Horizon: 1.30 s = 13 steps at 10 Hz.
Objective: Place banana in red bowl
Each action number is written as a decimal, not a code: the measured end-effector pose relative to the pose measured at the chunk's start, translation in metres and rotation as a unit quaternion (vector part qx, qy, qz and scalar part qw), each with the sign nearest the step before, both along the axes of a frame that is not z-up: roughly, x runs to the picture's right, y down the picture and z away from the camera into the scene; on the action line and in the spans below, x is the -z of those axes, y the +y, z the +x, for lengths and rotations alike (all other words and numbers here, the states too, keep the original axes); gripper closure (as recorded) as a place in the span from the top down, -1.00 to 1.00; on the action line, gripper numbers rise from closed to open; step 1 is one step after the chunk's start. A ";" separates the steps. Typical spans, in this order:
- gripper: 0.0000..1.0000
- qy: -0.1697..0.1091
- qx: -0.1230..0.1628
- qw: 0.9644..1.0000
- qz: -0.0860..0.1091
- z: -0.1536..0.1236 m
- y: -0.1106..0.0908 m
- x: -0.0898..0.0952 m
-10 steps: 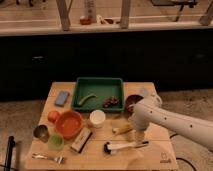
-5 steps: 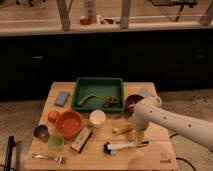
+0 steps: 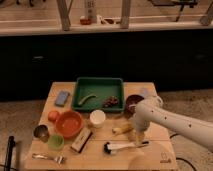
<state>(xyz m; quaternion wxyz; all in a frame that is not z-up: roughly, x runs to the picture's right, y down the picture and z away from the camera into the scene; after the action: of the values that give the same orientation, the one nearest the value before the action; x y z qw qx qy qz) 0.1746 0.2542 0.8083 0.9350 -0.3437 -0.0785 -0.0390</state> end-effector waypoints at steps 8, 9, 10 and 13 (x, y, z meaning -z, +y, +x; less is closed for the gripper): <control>0.60 -0.076 0.037 0.996 -0.008 -0.024 -0.010 -0.004; 0.60 -0.084 0.041 0.996 -0.009 -0.025 -0.010 -0.005; 0.57 -0.093 0.045 0.995 -0.009 -0.030 -0.010 -0.006; 0.02 -0.113 0.058 0.992 -0.010 -0.039 -0.011 -0.012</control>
<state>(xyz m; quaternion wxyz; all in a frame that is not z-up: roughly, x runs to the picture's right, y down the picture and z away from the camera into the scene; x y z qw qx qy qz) 0.1359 0.2428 0.8206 0.9129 -0.3503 -0.1636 -0.1306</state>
